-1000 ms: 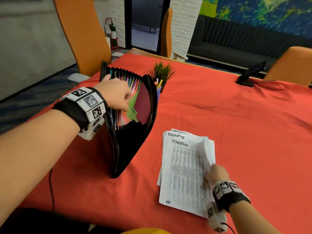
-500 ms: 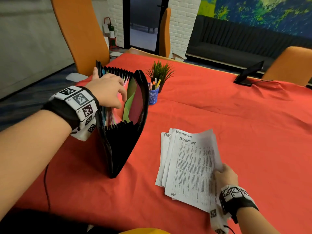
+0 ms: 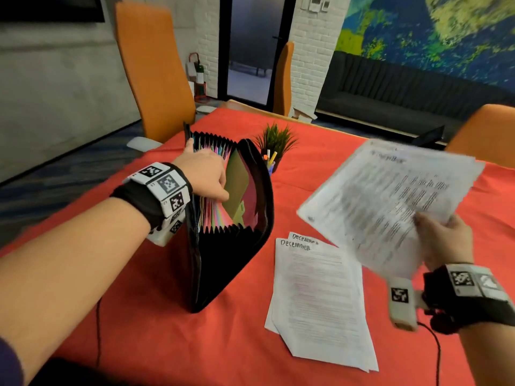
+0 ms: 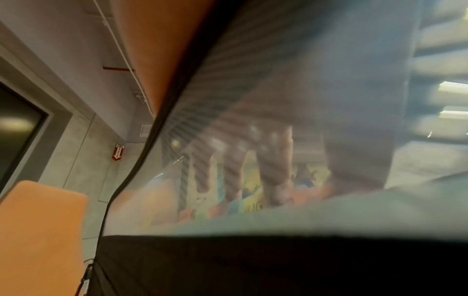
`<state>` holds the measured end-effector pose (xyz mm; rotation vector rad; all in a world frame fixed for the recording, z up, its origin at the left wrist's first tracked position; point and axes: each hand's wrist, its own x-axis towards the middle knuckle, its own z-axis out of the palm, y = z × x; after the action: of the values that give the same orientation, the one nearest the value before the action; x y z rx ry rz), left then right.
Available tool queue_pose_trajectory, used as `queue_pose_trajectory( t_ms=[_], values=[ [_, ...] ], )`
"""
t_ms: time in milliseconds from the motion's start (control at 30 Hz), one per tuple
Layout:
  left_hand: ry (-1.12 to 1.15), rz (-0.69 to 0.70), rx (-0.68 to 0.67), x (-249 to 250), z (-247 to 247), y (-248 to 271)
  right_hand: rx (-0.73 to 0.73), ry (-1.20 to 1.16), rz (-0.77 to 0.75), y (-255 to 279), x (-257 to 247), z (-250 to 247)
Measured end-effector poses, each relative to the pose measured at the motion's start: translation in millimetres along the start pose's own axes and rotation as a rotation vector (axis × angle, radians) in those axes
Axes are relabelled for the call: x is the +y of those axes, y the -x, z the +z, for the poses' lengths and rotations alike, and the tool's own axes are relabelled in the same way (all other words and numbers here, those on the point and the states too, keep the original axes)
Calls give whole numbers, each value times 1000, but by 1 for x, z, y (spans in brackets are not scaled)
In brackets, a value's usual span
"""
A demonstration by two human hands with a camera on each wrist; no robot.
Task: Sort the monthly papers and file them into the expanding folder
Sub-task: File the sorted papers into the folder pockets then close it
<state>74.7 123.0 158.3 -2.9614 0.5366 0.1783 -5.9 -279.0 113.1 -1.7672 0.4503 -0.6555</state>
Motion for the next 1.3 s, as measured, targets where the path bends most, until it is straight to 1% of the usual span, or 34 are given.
queue_pose_trajectory(
  t_ms=[67,167,233,300,433,533,633,800,967,1067,1200,1300],
  values=[
    [14,-23,17,2,2,-2,-7,-82,-57,-14,-35,9],
    [41,-55,49,4,4,-4,-74,4,-148,-16,-86,31],
    [54,-60,49,4,3,-4,-160,55,-199,-20,-113,52],
    [41,-52,26,4,1,-4,-247,163,-243,-20,-137,76],
    [58,-53,1,2,-2,-3,-371,493,-408,-13,-167,115],
    [123,-74,18,-2,-3,0,-456,726,-498,-9,-177,139],
    [170,-84,26,-8,-2,2,-521,866,-491,-4,-184,150],
    [264,-115,61,-19,3,5,-483,925,-524,-10,-201,158],
    [163,-66,35,-20,3,10,-539,973,-546,-8,-207,170],
    [164,-61,63,-17,3,12,-536,1005,-521,-6,-210,173],
    [184,-56,87,-14,3,9,-555,1138,-486,-3,-208,179],
    [160,-30,72,-12,4,6,-551,1133,-502,-4,-210,188]
  ],
)
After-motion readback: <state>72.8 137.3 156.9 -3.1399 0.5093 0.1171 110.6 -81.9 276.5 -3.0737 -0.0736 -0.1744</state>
